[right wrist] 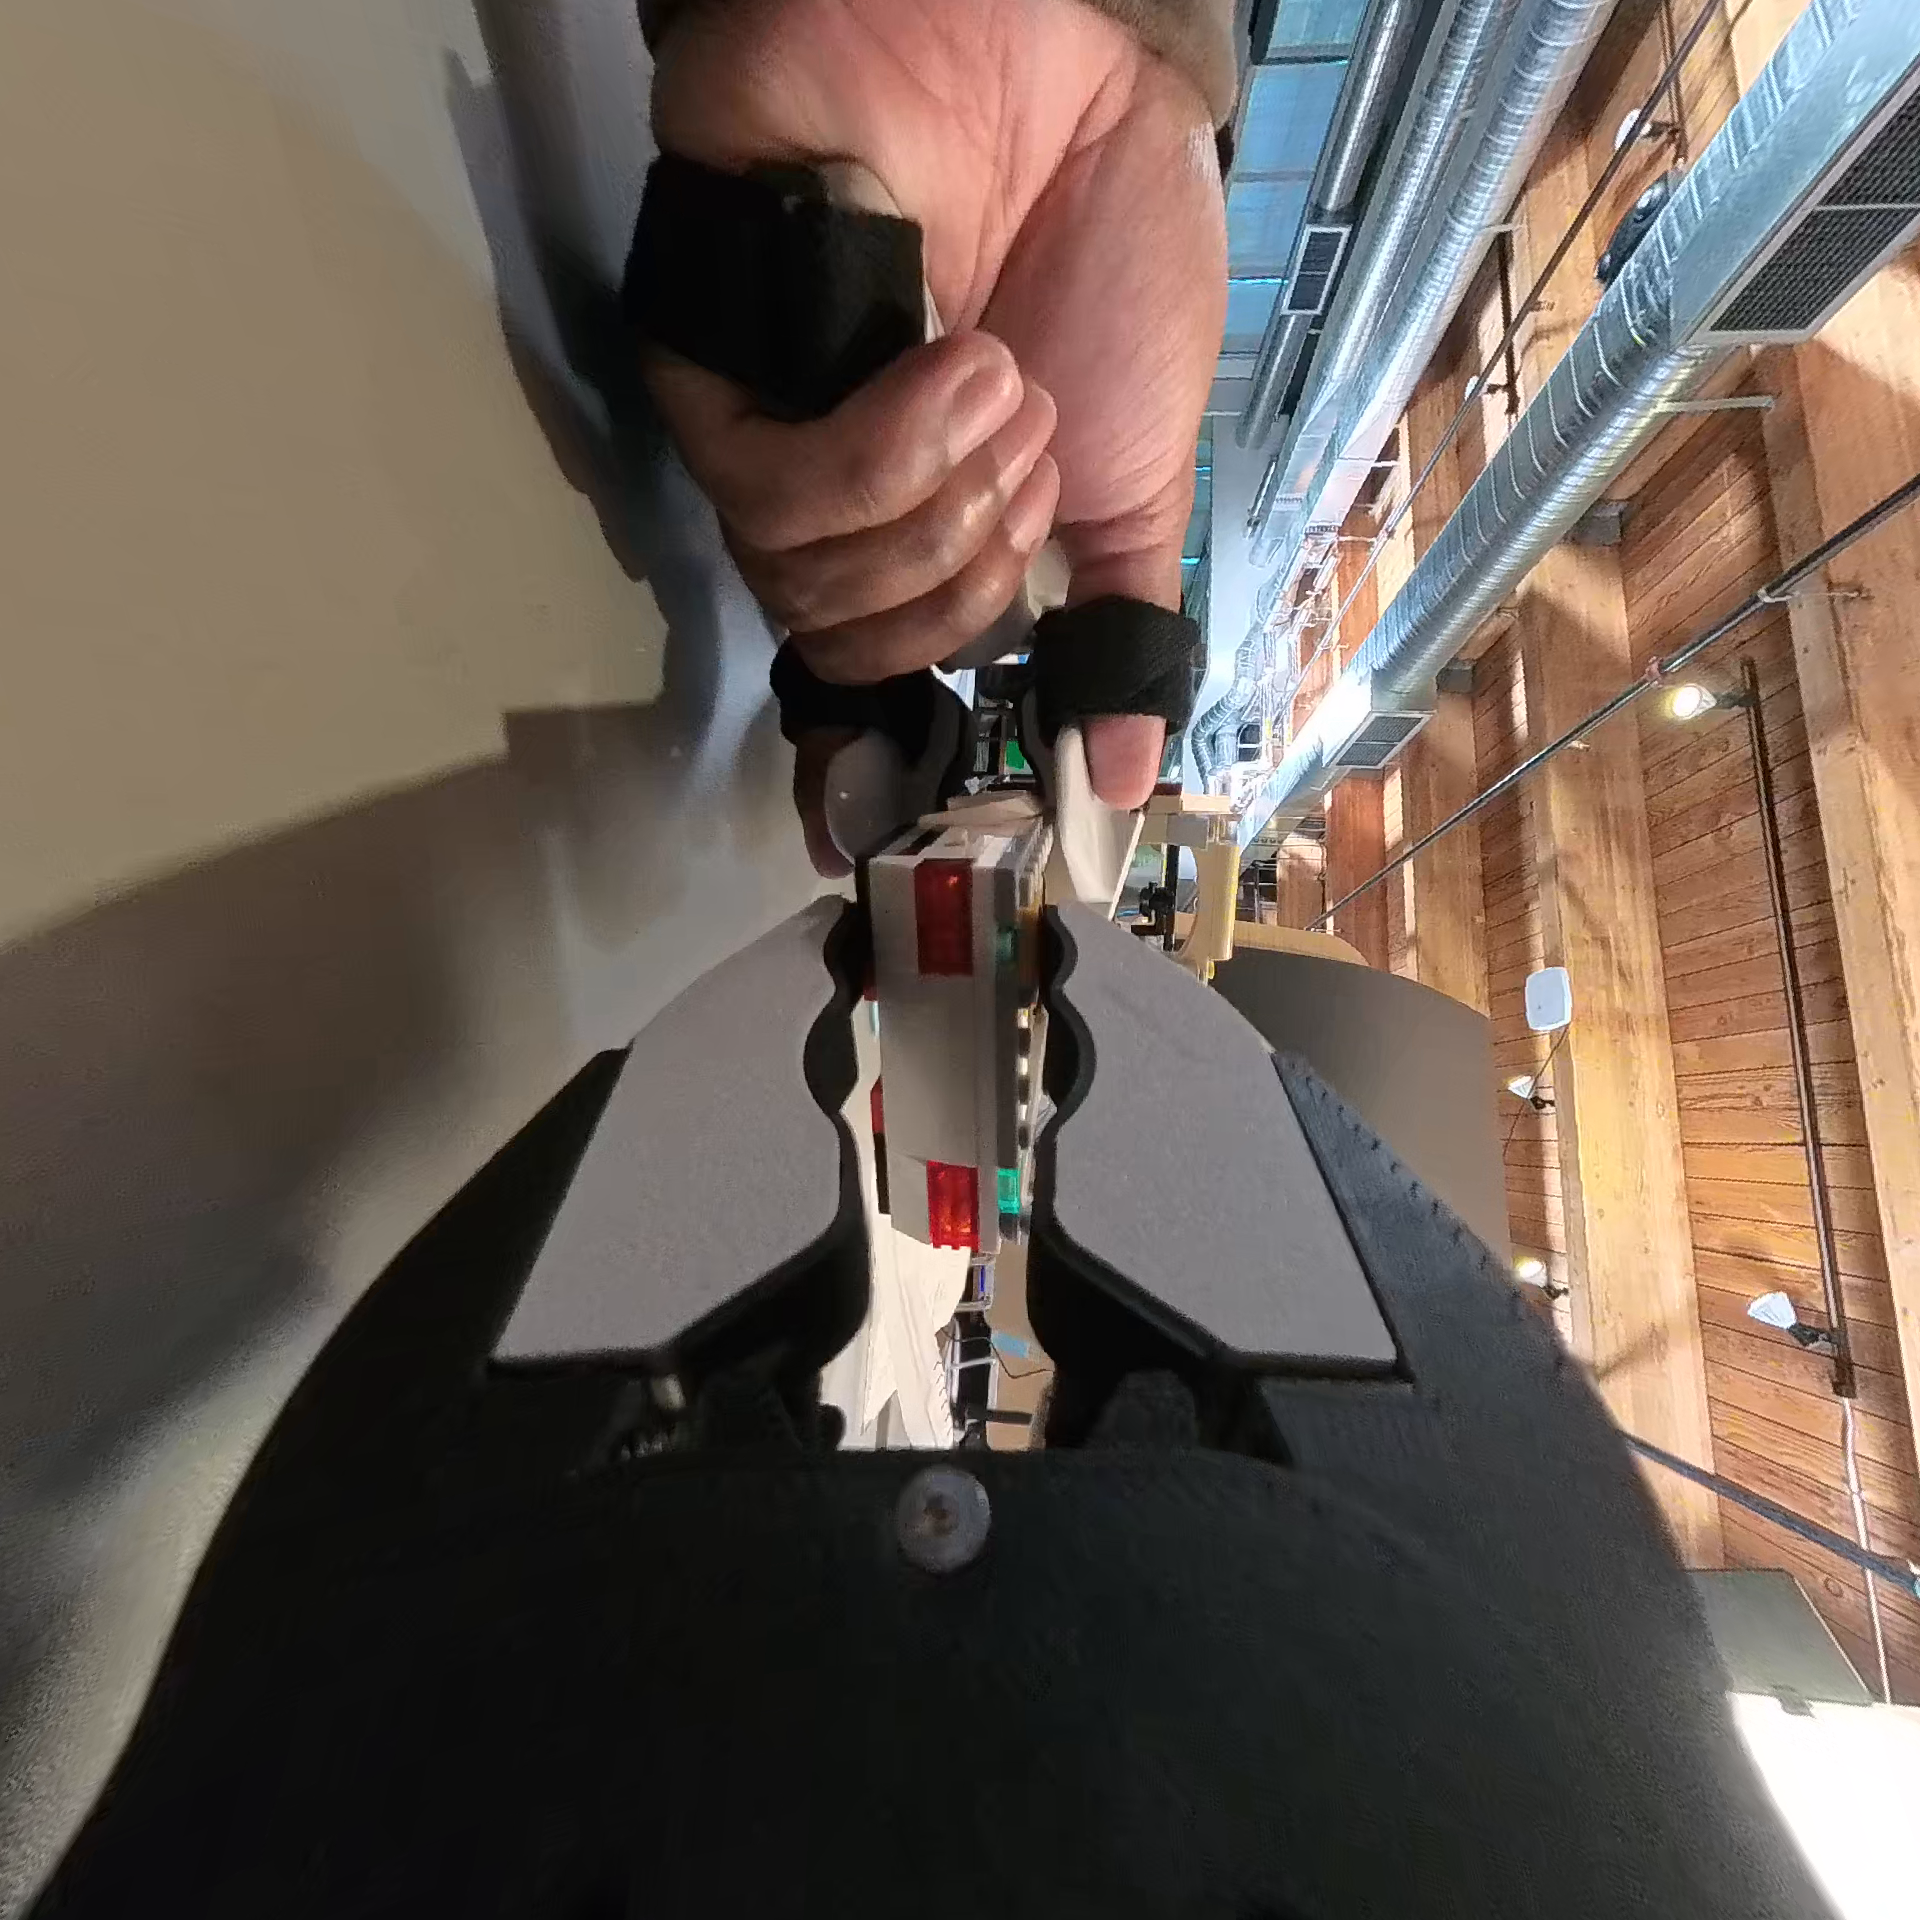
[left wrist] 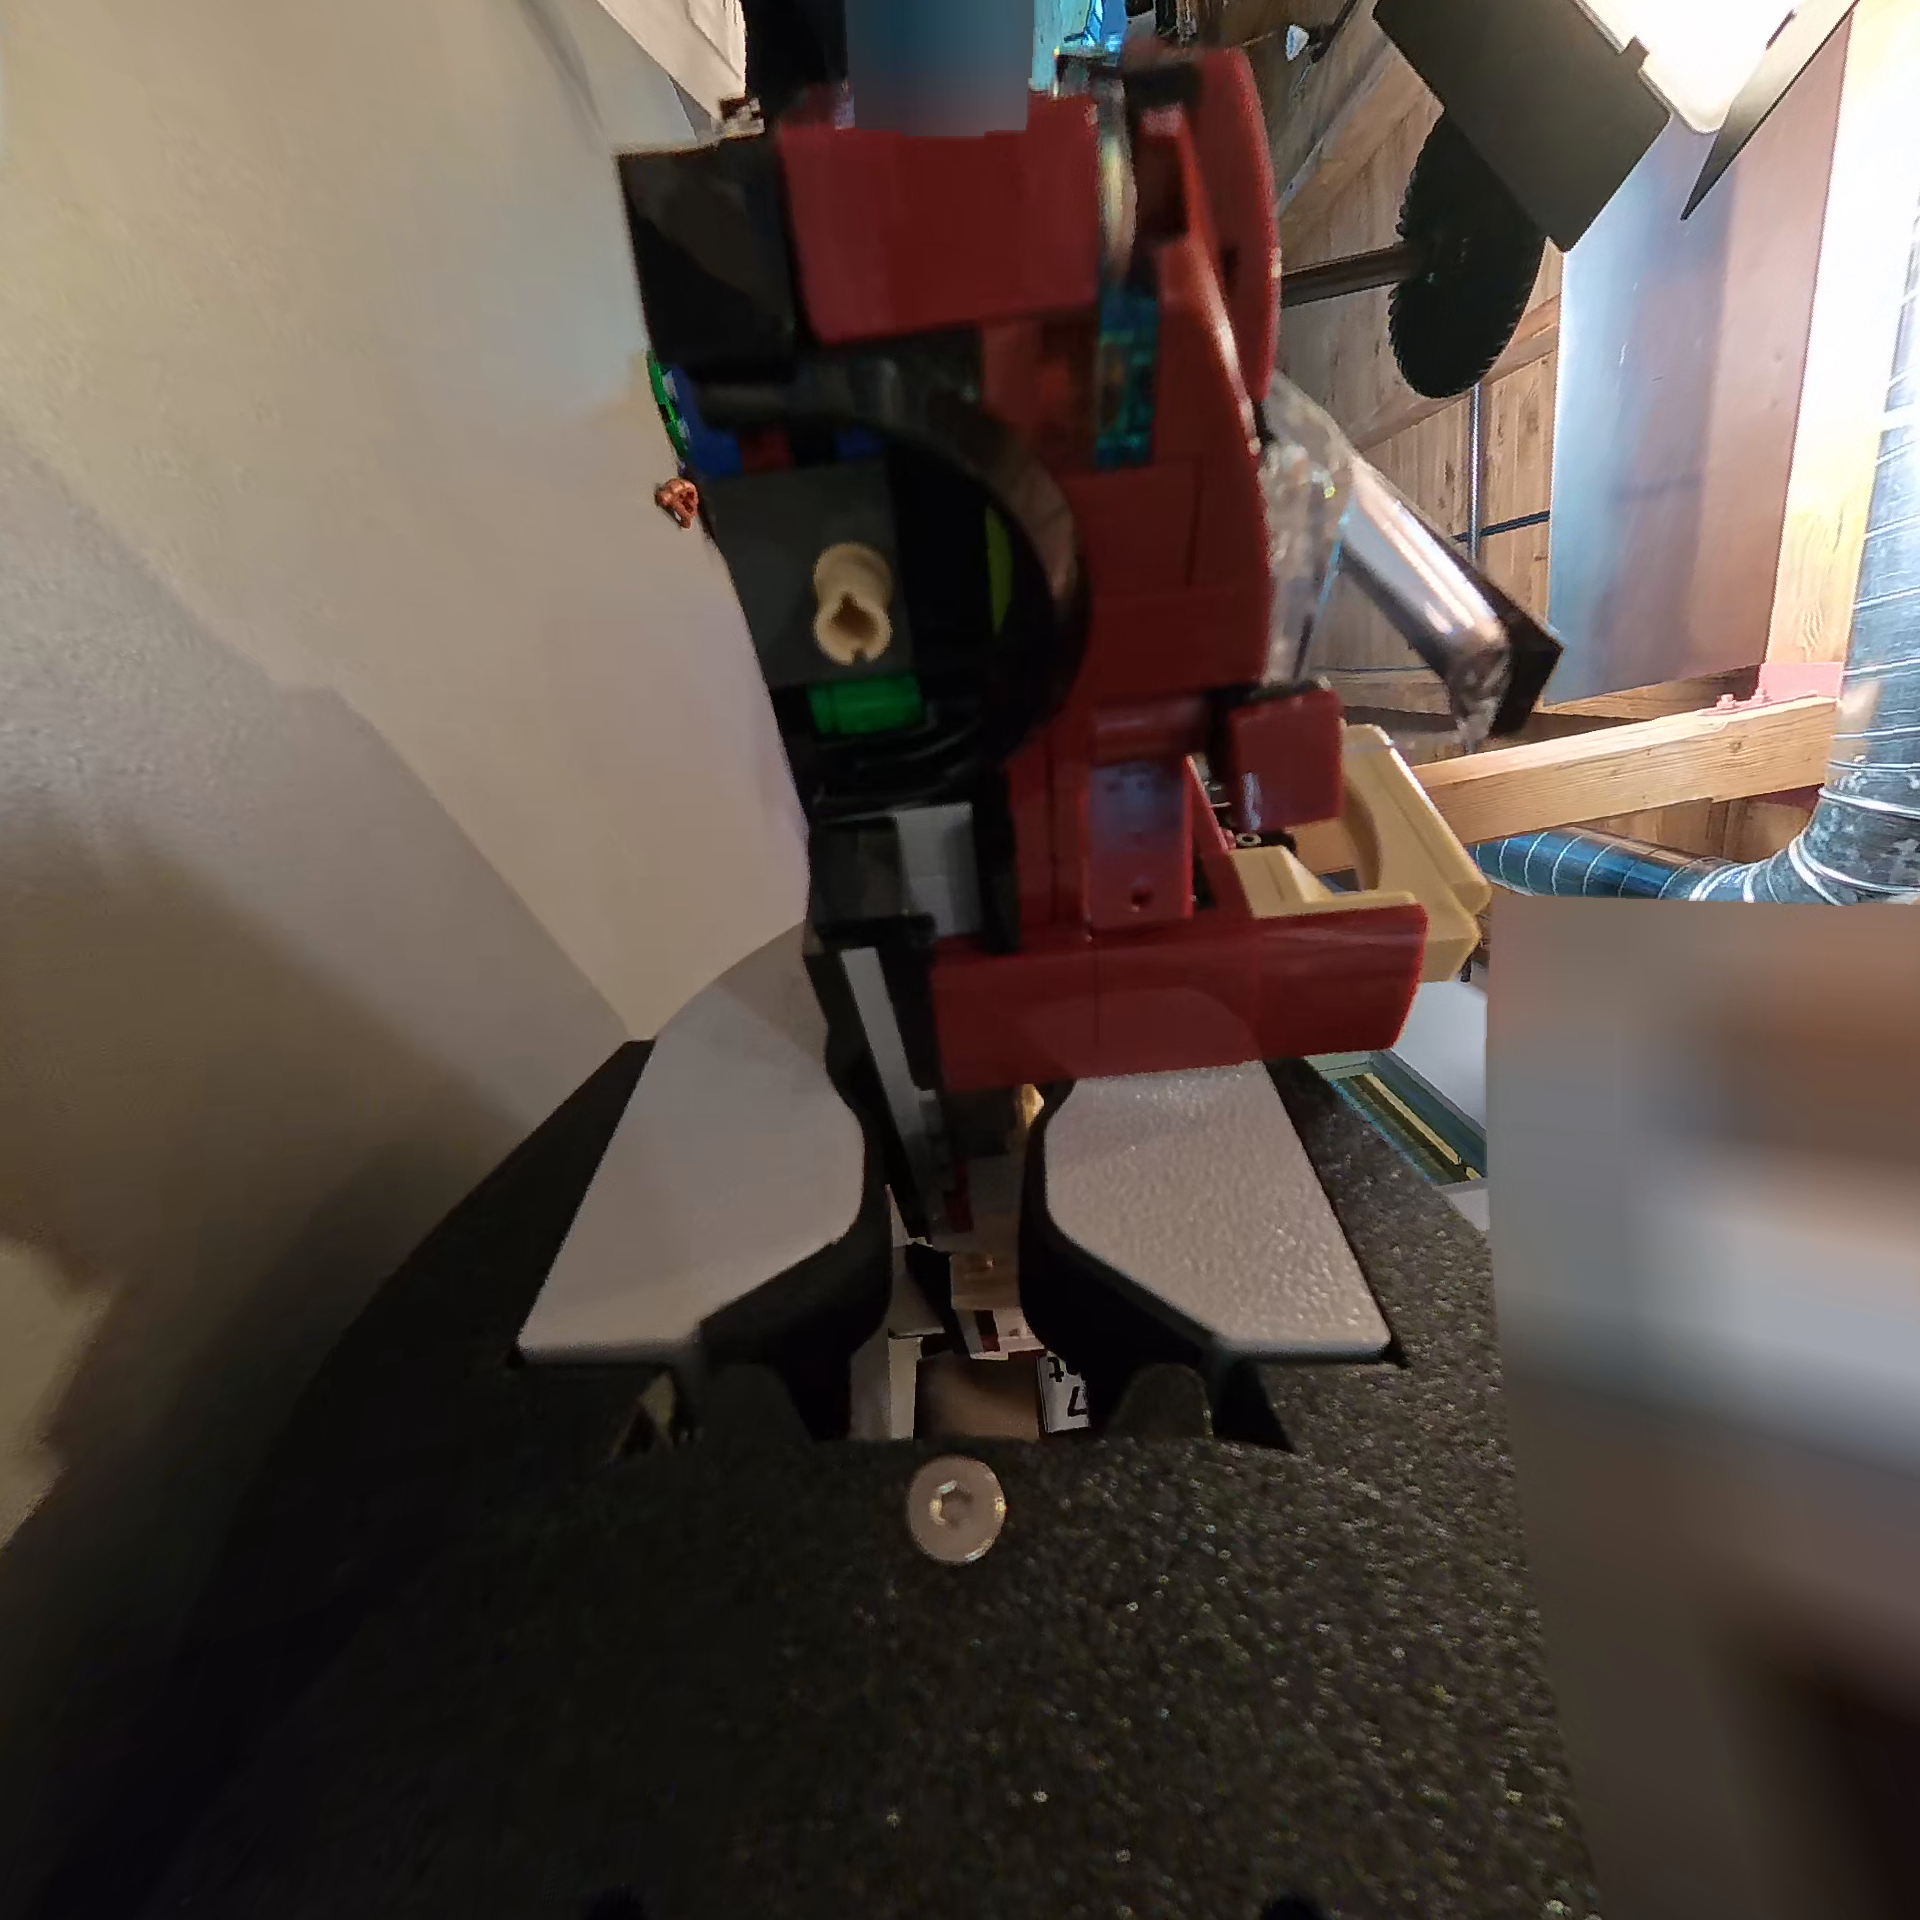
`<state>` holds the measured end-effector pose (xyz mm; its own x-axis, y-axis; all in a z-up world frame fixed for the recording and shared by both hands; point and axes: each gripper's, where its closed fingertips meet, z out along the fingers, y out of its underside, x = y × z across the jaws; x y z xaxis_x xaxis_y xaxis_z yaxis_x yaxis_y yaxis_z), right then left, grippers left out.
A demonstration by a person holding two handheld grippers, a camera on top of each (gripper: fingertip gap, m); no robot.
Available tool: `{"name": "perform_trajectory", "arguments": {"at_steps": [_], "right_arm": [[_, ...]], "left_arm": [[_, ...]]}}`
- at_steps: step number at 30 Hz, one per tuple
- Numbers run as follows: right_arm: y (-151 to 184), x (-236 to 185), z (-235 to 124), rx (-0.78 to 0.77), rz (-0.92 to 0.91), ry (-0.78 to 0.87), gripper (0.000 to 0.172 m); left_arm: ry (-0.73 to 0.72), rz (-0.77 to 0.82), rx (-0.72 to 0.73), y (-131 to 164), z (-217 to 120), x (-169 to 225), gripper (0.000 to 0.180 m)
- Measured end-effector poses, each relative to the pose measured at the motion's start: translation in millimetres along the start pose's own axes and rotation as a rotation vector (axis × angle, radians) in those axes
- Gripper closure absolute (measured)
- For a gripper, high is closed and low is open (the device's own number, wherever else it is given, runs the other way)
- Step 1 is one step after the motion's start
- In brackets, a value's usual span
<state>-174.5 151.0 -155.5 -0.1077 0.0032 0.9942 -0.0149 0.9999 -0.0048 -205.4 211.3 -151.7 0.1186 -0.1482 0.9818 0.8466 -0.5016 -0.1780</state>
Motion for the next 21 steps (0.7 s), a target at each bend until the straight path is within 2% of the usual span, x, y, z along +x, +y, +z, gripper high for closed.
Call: {"name": "perform_trajectory", "arguments": {"at_steps": [21], "right_arm": [[-0.4, -1.0, 0.7, 0.014, -0.030, -0.035, 0.140]], "left_arm": [[0.009, -0.028, 0.008, 0.5, 0.2, -2.3, 0.157]]}}
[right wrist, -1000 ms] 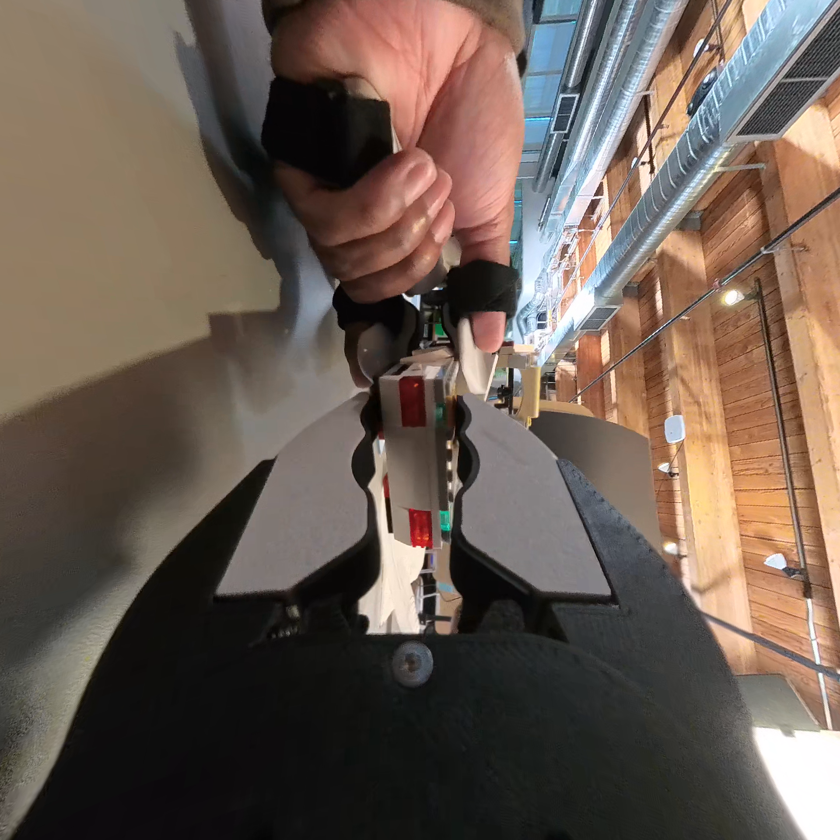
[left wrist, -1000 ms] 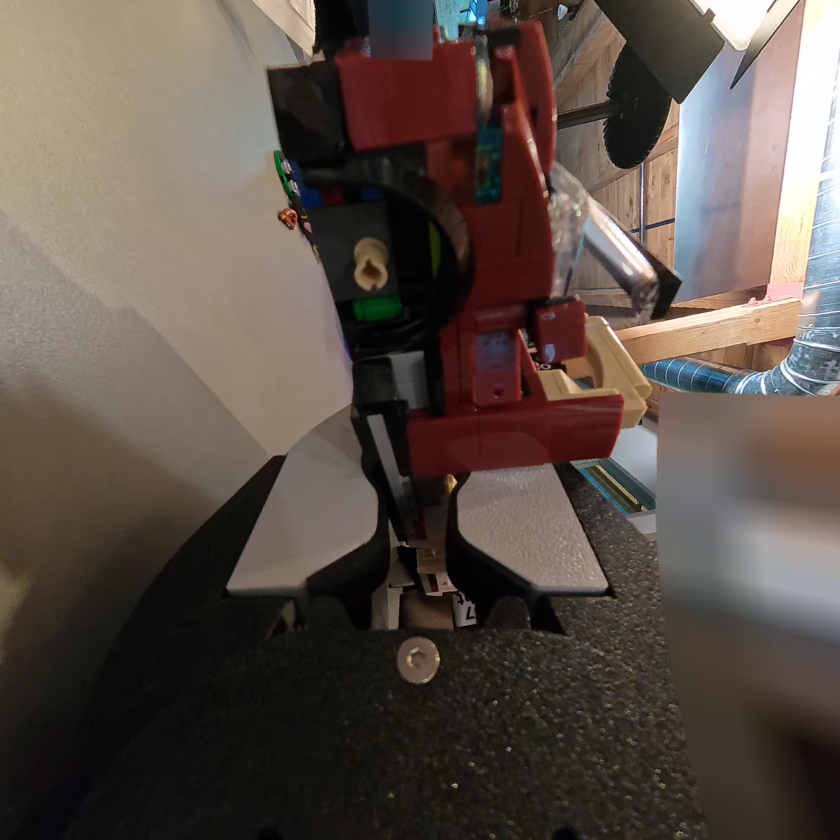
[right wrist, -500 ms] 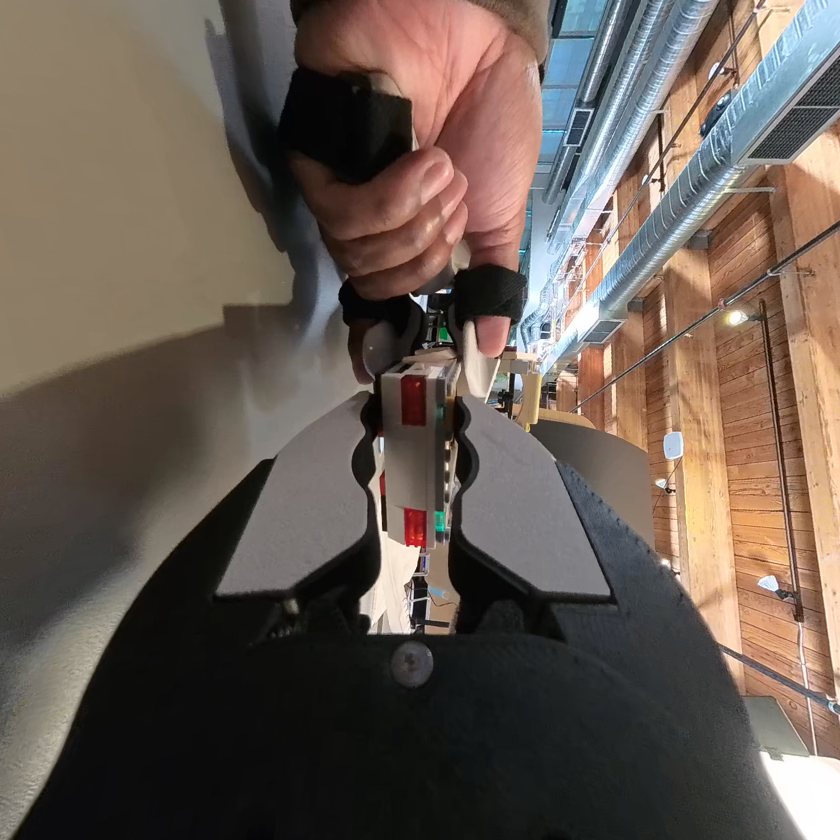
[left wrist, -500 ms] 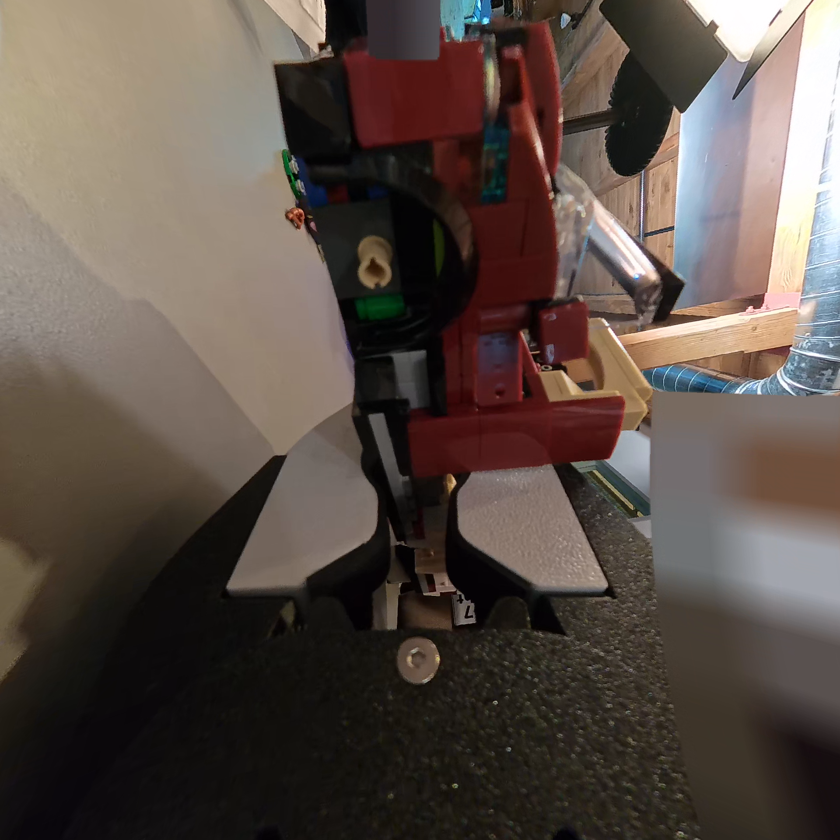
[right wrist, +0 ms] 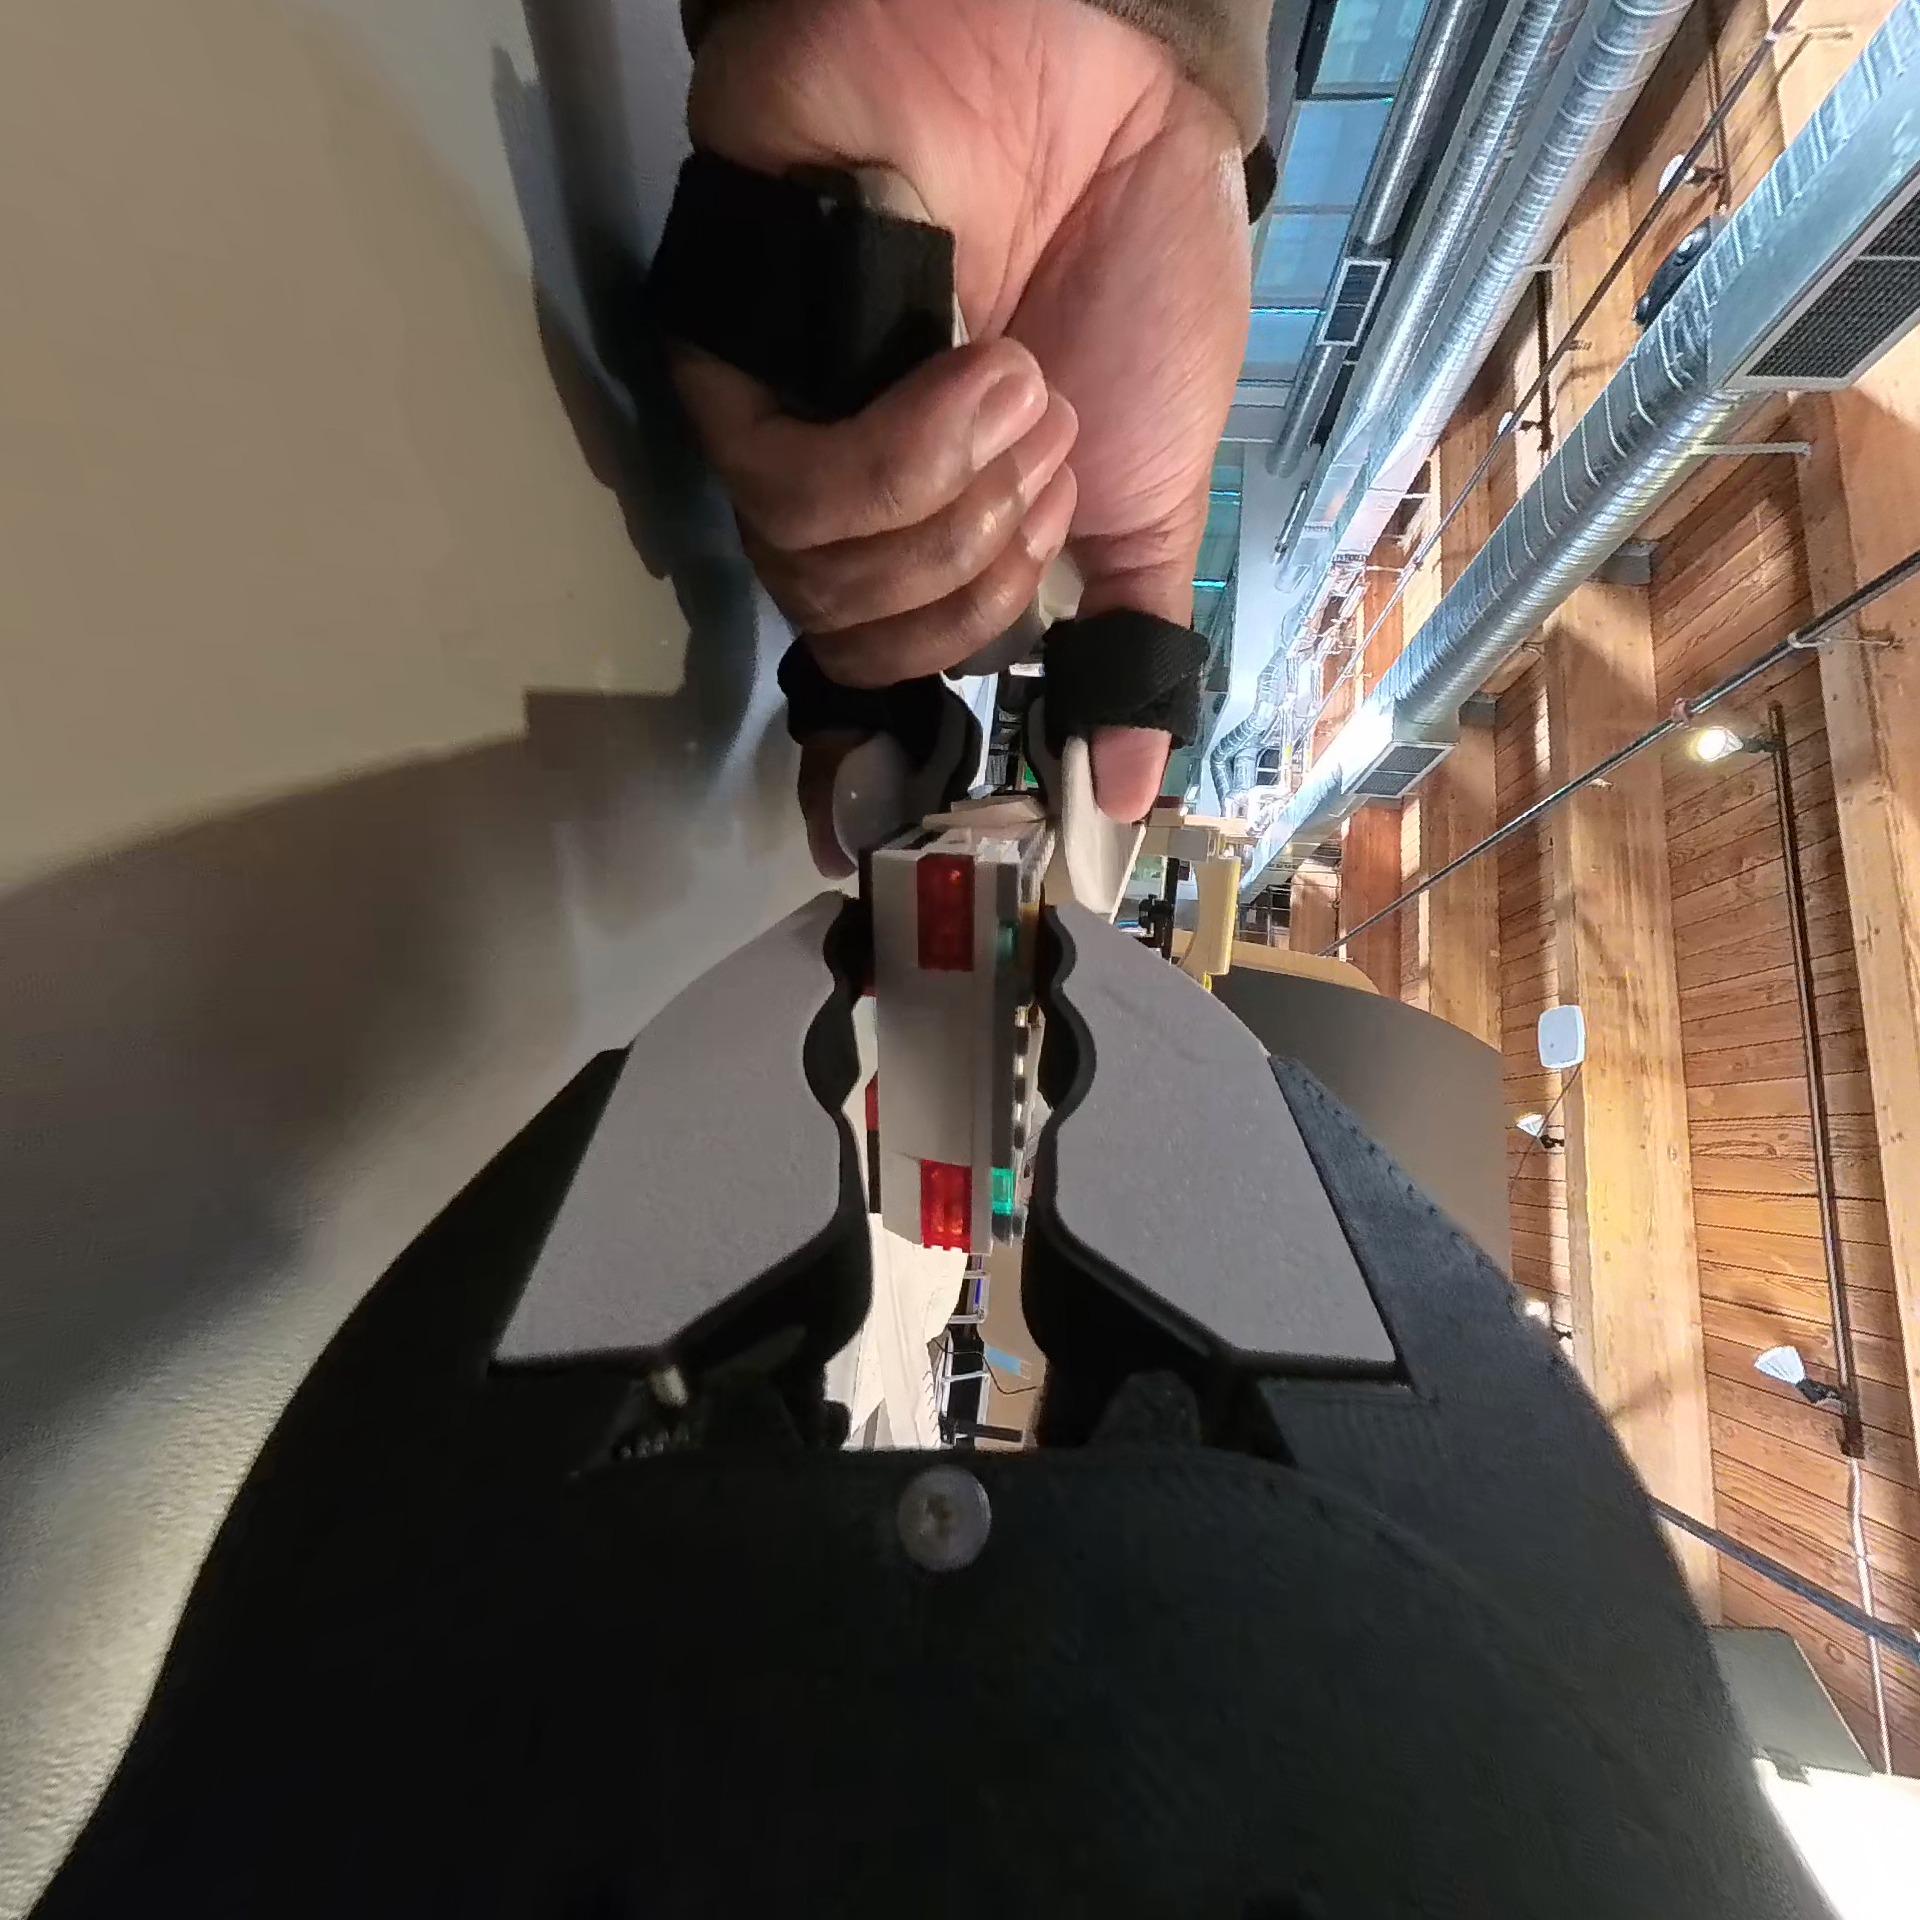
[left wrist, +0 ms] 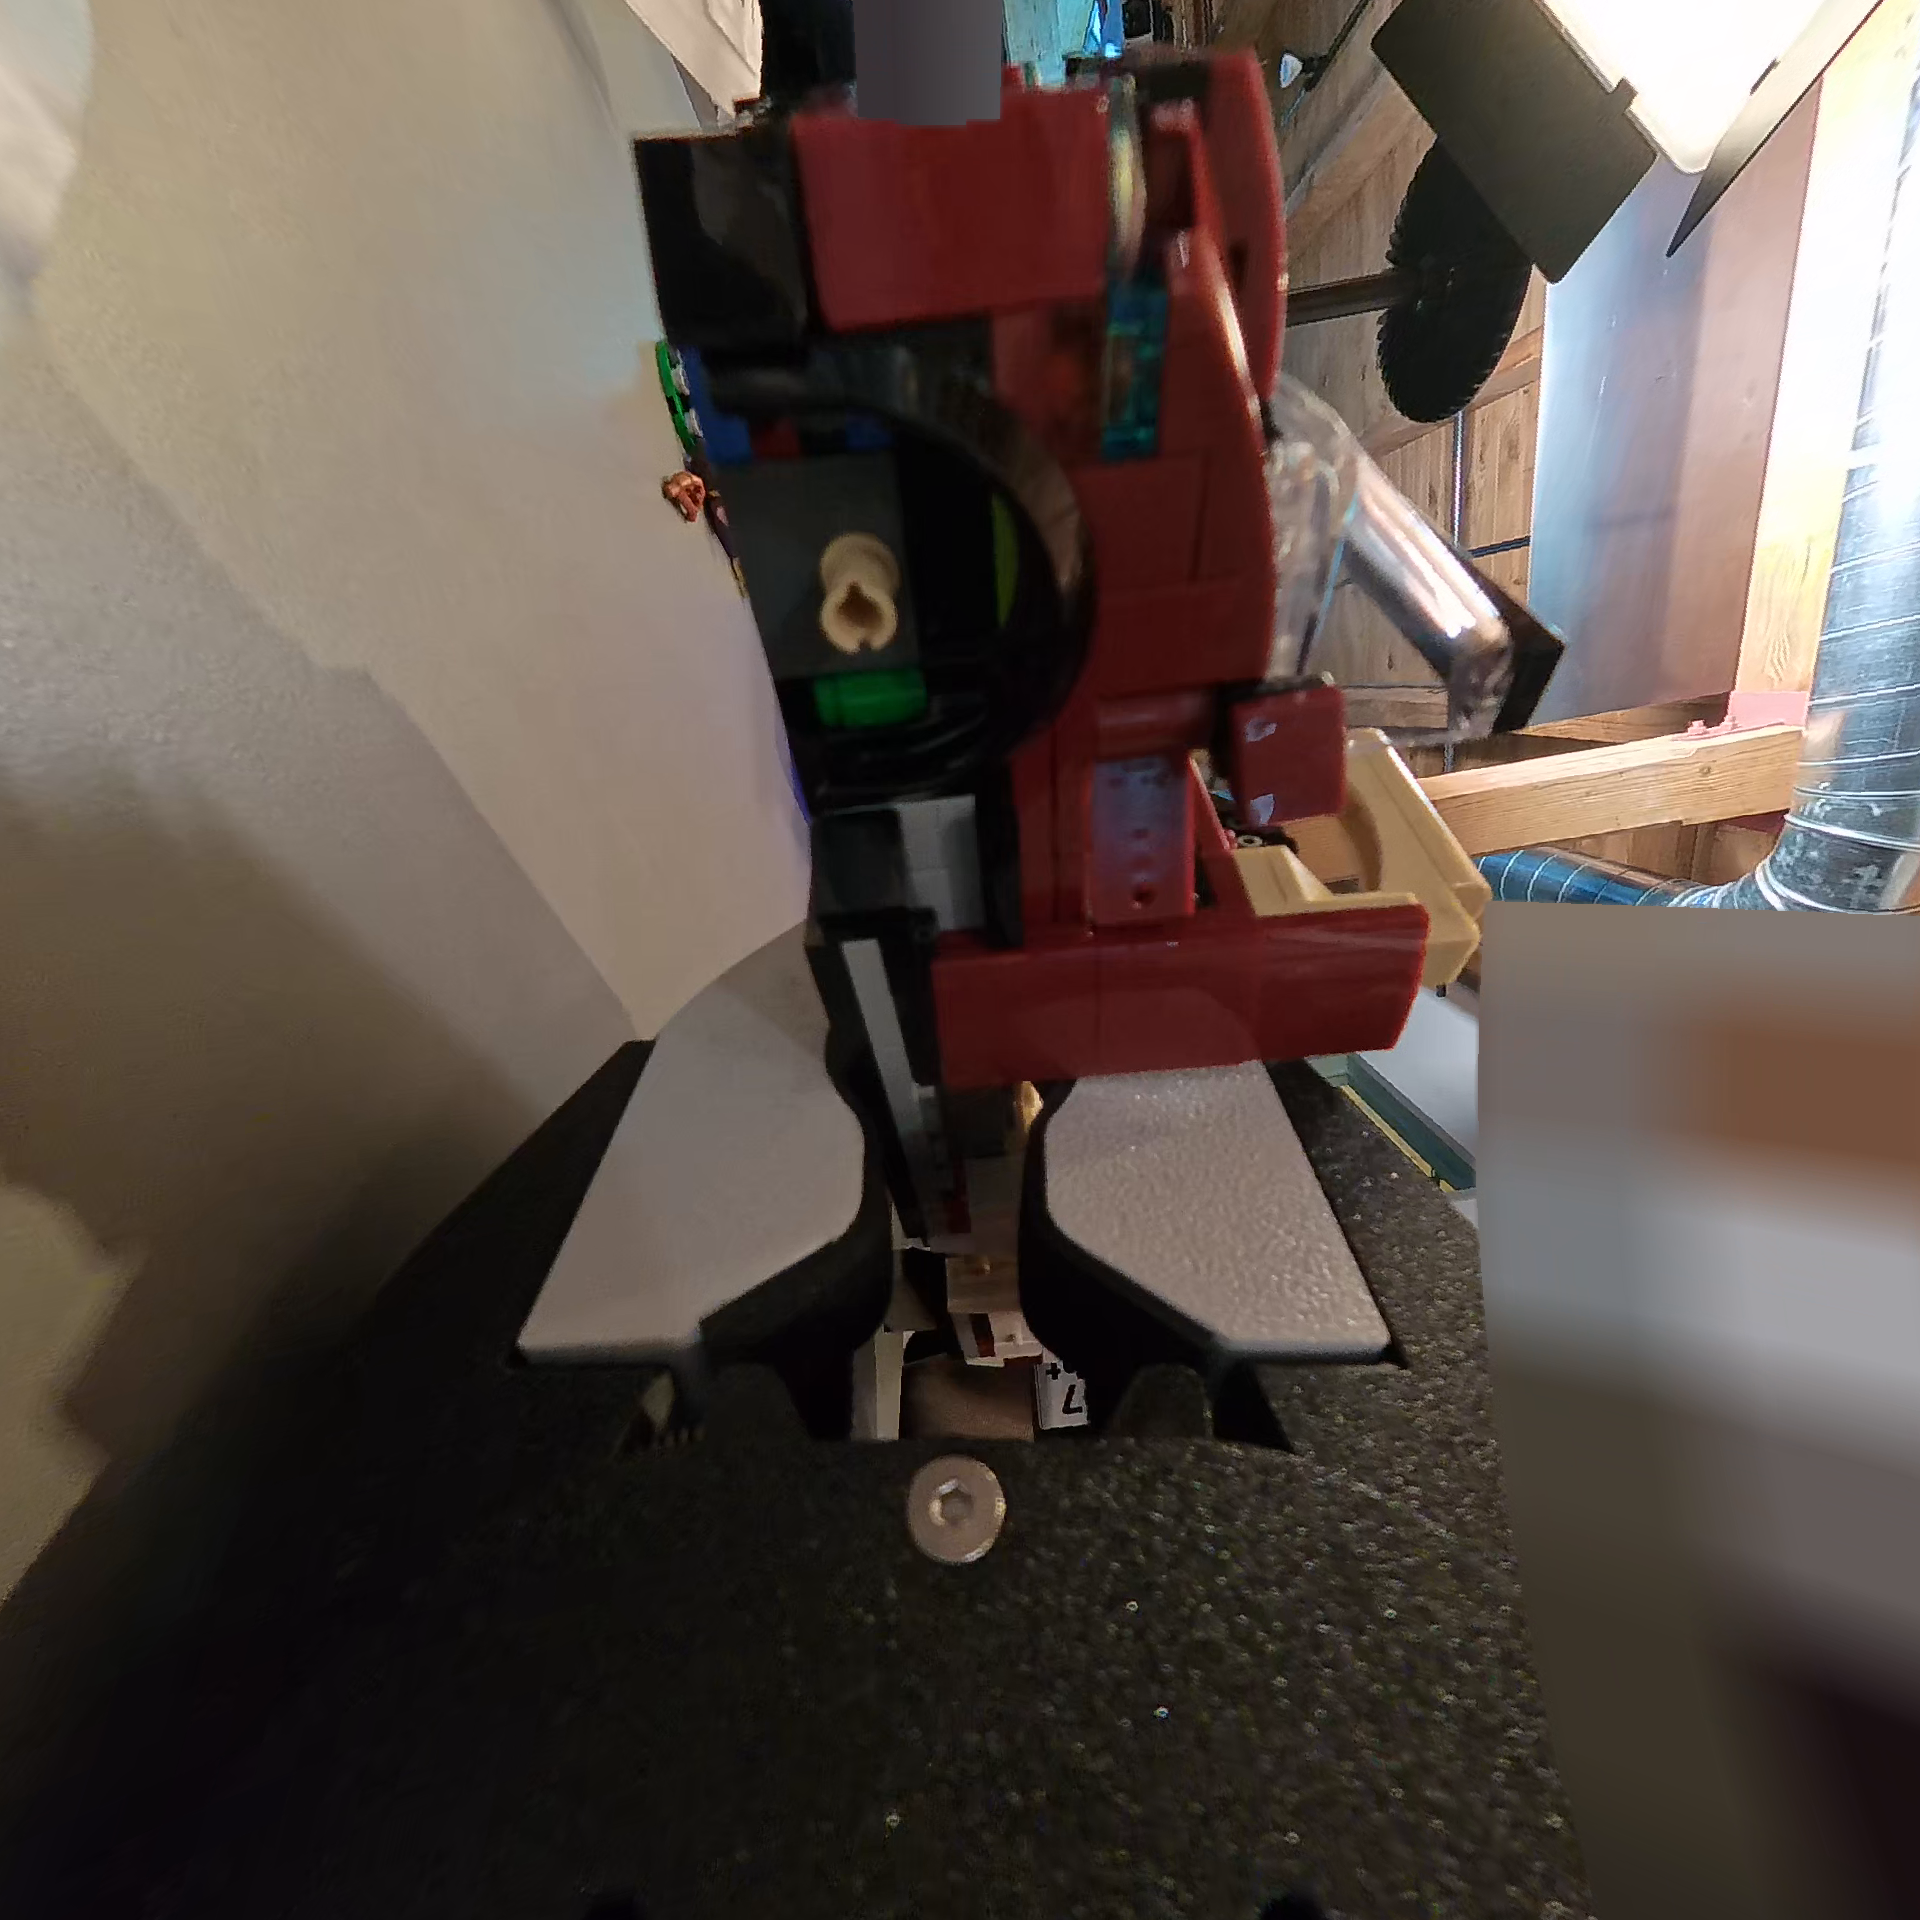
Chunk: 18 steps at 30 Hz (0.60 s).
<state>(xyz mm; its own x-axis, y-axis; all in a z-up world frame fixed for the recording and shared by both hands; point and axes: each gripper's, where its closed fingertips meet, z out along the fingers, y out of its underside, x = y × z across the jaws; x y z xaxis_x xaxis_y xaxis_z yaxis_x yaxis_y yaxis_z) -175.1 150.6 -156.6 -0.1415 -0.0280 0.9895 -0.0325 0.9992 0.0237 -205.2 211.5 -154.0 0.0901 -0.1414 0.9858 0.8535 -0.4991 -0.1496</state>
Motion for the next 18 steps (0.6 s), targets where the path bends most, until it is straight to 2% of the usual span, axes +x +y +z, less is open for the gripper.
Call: {"name": "perform_trajectory", "arguments": {"at_steps": [12, 18], "right_arm": [[3.5, 7.5, 1.0, -0.035, 0.057, 0.047, 0.139], [9.2, 13.7, -2.3, -0.051, 0.121, 0.050, 0.127]], "left_arm": [[0.037, 0.030, 0.037, -5.4, -0.8, 8.8, 0.157], [0.050, 0.022, 0.064, -9.8, -2.7, 8.5, 0.156]]}}
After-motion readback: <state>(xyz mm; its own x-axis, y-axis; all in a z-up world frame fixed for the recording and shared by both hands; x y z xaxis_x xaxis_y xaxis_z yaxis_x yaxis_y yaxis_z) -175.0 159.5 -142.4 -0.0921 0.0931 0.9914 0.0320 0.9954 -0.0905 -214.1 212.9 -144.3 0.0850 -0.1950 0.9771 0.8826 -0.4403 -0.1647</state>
